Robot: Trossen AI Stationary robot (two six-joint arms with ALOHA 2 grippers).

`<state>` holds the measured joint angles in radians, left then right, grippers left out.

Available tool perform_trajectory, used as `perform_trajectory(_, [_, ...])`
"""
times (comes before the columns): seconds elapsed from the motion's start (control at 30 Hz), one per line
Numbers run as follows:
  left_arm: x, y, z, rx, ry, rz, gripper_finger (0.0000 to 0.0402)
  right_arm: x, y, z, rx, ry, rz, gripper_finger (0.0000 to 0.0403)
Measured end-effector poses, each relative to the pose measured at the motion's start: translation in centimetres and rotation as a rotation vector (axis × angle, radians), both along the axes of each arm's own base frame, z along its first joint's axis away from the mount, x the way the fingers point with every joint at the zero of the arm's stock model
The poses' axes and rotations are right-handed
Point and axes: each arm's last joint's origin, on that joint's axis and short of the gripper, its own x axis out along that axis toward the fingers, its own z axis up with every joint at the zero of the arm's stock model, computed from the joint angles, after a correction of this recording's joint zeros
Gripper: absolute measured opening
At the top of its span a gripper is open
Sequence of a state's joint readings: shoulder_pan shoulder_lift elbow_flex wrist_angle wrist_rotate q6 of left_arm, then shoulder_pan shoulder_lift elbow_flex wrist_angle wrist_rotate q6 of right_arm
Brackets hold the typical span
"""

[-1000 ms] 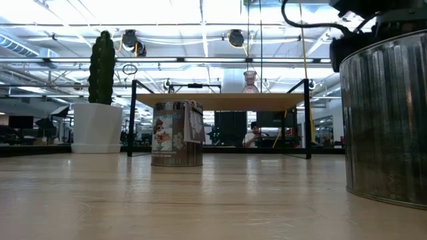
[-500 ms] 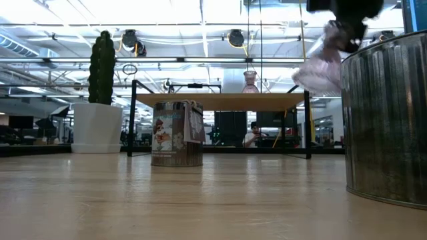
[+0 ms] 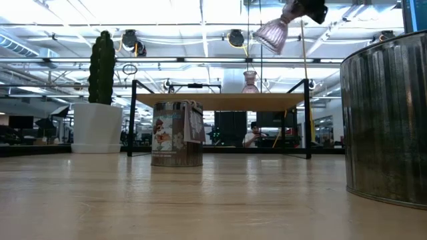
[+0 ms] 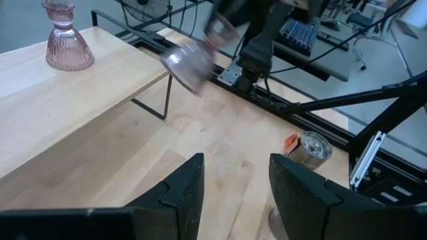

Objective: Pick & Place candle stick holders
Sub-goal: Put the red candle holder on the shelf

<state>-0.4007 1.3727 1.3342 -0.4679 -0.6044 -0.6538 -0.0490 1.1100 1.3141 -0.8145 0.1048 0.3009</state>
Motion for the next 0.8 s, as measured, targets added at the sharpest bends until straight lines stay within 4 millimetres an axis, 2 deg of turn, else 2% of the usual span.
perform_trajectory(0.13, [0.0,0.0,0.0,-0.005,-0.003,0.002,0.0168,0.3,-2.2,0.8,-0.088,0.005,-0.061,0.0028])
perform_trajectory(0.37, [0.0,-0.1,0.0,-0.006,-0.003,0.0,0.0168,1.1,-6.2,1.3,-0.132,0.099,-0.164,0.0028])
perform_trajectory(0.57, [0.0,-0.1,0.0,-0.006,-0.003,-0.002,0.0168,1.7,-9.4,1.4,-0.068,0.182,-0.197,0.0028])
perform_trajectory(0.8, [0.0,-0.1,0.0,0.003,0.0,-0.005,0.0168,2.0,-12.6,0.5,-0.023,0.272,-0.248,0.0028])
